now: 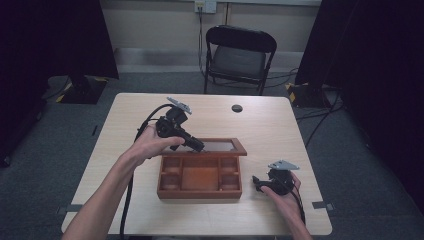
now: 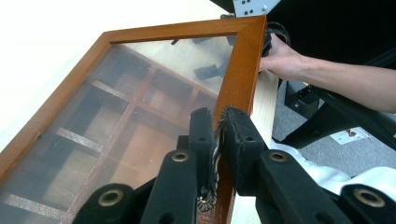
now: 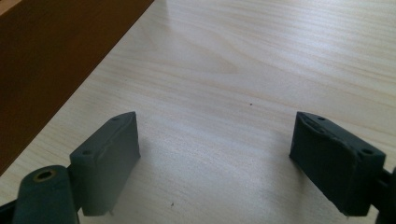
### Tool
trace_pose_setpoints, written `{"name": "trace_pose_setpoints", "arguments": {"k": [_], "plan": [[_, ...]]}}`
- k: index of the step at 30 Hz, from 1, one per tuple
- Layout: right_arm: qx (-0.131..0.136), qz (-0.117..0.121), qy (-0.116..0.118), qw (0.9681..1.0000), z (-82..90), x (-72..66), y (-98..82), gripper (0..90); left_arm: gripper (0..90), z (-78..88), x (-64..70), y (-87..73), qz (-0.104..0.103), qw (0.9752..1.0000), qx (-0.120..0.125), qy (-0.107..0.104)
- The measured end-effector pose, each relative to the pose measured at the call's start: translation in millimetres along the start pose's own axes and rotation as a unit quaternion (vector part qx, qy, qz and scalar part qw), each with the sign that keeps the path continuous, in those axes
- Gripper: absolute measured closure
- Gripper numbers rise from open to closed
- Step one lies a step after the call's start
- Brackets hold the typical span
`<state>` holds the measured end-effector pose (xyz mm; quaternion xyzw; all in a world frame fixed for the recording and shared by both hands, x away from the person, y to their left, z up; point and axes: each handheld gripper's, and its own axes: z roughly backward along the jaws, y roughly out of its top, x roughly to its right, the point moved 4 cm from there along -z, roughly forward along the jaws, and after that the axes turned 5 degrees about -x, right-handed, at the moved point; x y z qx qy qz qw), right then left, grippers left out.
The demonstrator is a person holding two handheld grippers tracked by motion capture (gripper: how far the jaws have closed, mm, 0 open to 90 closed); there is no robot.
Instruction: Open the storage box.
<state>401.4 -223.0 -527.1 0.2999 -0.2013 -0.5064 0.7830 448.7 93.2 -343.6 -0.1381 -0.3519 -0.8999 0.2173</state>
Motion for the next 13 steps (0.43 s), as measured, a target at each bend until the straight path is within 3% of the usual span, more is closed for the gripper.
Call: {"name": "trace_pose_setpoints", "arguments": {"k": [13], "plan": [[0.001, 0.0, 0.0, 1.0, -0.2, 0.0, 0.2, 14.8, 81.1, 0.9, -1.0, 1.1, 0.001, 1.0, 0.003, 0.001]]}}
